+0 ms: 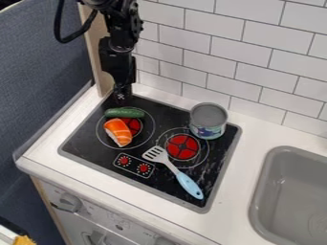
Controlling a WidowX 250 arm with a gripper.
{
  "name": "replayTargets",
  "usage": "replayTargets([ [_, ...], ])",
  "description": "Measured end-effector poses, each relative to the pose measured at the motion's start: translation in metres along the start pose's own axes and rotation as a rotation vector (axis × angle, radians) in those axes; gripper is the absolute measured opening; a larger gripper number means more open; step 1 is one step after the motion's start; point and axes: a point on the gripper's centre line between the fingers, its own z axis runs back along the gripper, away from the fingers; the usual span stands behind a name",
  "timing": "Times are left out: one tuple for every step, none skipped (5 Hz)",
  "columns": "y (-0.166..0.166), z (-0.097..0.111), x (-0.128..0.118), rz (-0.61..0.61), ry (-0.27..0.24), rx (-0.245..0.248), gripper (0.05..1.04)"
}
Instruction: Put the can on the left burner
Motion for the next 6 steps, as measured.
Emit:
replayTargets([
  [0.009, -0.014, -0.001, -0.003, -0.005, 0.041, 1.001],
  [0.02, -0.011, -0.018, -0.028, 0.008, 0.037, 1.001],
  [0.021, 0.019, -0.045, -0.09, 0.035, -0.052, 1.001],
  [0.036, 0.033, -0.081, -0.136, 0.076, -0.051, 1.001],
  [0.043, 0.045, -0.116, -0.21, 0.108, -0.052, 1.001],
  [0.06, 0.043, -0.156, -0.264, 0.18, -0.019, 1.001],
])
